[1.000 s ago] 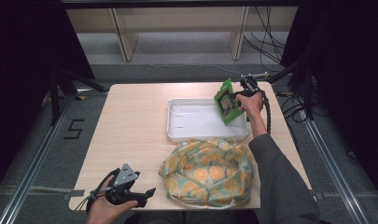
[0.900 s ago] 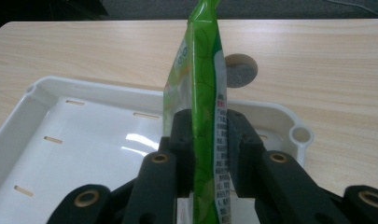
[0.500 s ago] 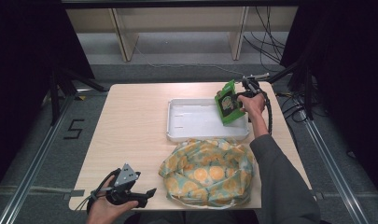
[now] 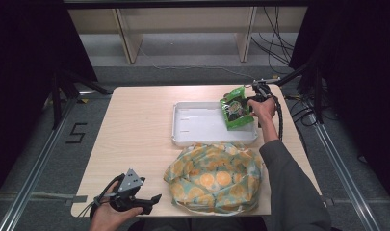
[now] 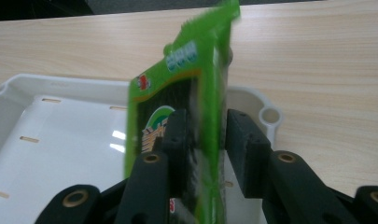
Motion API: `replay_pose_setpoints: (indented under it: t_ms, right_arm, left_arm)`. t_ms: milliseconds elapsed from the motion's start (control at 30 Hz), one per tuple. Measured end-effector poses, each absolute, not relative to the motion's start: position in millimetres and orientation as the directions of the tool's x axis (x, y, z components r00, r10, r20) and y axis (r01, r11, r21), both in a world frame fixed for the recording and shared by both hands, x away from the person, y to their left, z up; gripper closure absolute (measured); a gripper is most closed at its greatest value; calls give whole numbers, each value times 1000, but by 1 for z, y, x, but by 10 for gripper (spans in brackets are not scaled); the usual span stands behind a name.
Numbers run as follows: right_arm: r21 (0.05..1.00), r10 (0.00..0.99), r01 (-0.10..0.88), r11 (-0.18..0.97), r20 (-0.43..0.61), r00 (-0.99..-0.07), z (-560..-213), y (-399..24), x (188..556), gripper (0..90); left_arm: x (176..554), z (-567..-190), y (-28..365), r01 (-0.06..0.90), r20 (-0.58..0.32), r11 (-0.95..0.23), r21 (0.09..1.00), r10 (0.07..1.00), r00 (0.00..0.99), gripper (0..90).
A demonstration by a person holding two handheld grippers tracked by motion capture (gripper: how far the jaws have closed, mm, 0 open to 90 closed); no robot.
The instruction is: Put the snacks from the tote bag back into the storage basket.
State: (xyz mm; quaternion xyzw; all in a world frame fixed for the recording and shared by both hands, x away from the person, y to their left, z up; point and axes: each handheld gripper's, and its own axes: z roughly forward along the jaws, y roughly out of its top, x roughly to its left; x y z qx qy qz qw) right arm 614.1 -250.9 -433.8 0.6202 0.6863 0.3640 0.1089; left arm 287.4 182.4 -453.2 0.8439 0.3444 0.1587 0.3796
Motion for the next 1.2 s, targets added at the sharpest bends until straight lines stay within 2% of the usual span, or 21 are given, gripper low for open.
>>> replay_pose_setpoints:
  t_ms: [67,167,200,233,300,333,367,533,567,600,700,733,800,833,867,933,1067,1100,1200]
  right_arm:
    - [629,931,777,-22,295,-213,-435,-253,614,708]
    - [645,939,764,8,257,-227,-437,-255,615,706]
    - [636,933,772,-12,284,-220,-437,-254,614,706]
    - [640,924,768,-19,304,-232,-439,-254,614,701]
    - [649,924,760,-14,299,-239,-439,-255,614,700]
    - [663,933,748,17,258,-251,-439,-257,615,700]
    - [643,933,766,14,267,-241,-437,-257,614,700]
    - [662,919,750,5,292,-263,-434,-257,612,689]
    - [699,916,714,45,255,-308,-435,-260,613,683]
    - [707,921,704,64,230,-314,-434,-261,613,677]
    - [693,917,720,42,259,-303,-429,-256,608,658]
    - [712,903,701,34,278,-326,-429,-256,608,655]
    - [714,899,695,79,251,-360,-425,-258,607,649]
    - [702,896,710,47,284,-340,-423,-254,603,645]
    - [724,893,687,71,260,-366,-423,-256,604,643]
    - [695,895,716,63,278,-349,-417,-251,597,639]
    - [687,869,723,75,310,-385,-410,-247,589,623]
    - [711,877,693,119,252,-410,-407,-247,586,616]
    - [716,872,685,136,241,-425,-404,-246,583,609]
  left_arm:
    - [285,-454,181,489,-23,-439,754,726,687,203]
    - [286,-453,182,484,-13,-464,742,712,702,203]
    - [288,-452,184,455,22,-501,736,689,724,203]
    - [288,-453,184,460,17,-496,737,693,721,203]
    - [288,-453,184,457,21,-501,735,690,723,203]
    - [288,-452,184,455,26,-509,731,686,727,203]
    - [288,-452,184,454,28,-511,730,685,728,203]
    - [287,-453,183,480,-1,-481,734,706,709,203]
    - [287,-453,183,475,4,-483,736,704,710,203]
    - [288,-453,183,463,9,-480,746,702,713,203]
    - [288,-452,184,464,11,-482,743,703,711,203]
    - [288,-452,184,467,8,-480,742,703,711,203]
    - [288,-452,184,461,13,-483,745,701,713,203]
    - [288,-452,184,461,12,-481,746,701,713,203]
    - [289,-452,185,456,23,-496,739,695,719,203]
    - [289,-452,185,457,18,-487,744,698,716,203]
    - [289,-452,184,459,14,-481,747,701,713,203]
    - [289,-452,184,460,14,-482,746,702,712,203]
    - [287,-453,183,485,-14,-454,748,719,695,203]
